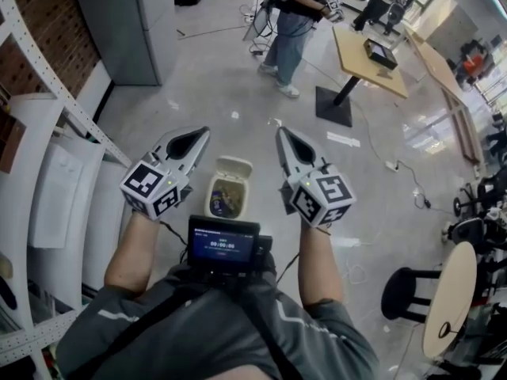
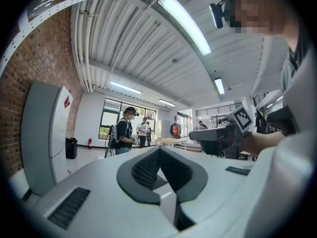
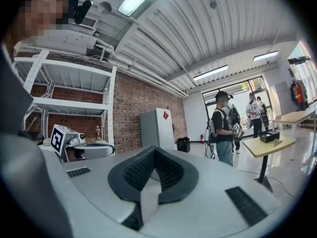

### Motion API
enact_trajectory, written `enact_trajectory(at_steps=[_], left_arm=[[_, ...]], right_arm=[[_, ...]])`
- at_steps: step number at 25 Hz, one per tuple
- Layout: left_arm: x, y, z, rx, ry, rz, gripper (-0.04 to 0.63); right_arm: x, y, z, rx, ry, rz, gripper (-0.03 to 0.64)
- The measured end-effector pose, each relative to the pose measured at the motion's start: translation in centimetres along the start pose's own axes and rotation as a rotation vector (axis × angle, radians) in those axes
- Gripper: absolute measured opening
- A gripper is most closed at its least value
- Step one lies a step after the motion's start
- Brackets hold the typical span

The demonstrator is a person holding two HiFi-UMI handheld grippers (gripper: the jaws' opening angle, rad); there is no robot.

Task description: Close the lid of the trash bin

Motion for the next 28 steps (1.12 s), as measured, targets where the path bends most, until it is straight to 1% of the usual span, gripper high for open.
enact_trajectory(at_steps=[4,7,11,13,16,20,23,28], left_arm=[[2.9,0.4,0.6,-0.012,-0.020,0.001,-0.008],[4.5,0.6,0.6,-0.002,-0.023,0.030,-0.008],[4.9,0.0,0.3,0.005,-0.044,0.052,-0.008],[4.8,-0.1,0.8,-0.016,-0.050,0.057,-0.008],[5.5,0.4,3.1,-0.052,-0.053,0.041,-0.008],[6.7,0.7,5.7,-0.030,-0.050,0.065,-0.008],[7.0,1.5,7.8,-0.065,-0.037,0.071,-0.008],[7.1,4.0,11.9,-0.103,-0.019,0.095,-0.008]], right_arm=[[1.1,0.1,-3.1,0.001,-0.026,0.005,0.011],[1.7,0.4,-4.8,0.017,-0.045,0.009,0.011],[1.8,0.8,-5.6,0.043,-0.069,0.013,0.011],[2.0,1.0,-5.5,0.048,-0.074,0.014,0.011],[3.7,1.6,-6.3,0.057,-0.056,0.029,0.011],[5.7,2.1,-7.0,0.100,-0.023,0.032,0.011],[7.3,3.0,-6.9,0.123,0.003,0.047,0.011],[11.0,5.7,-6.6,0.145,0.050,0.107,0.011]])
Point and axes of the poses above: the fingertips, and each gripper's own axes: x forward along the fingers, z to its left, y out of its underside, the point moved 7 cm from there along -x, backward along the fingers
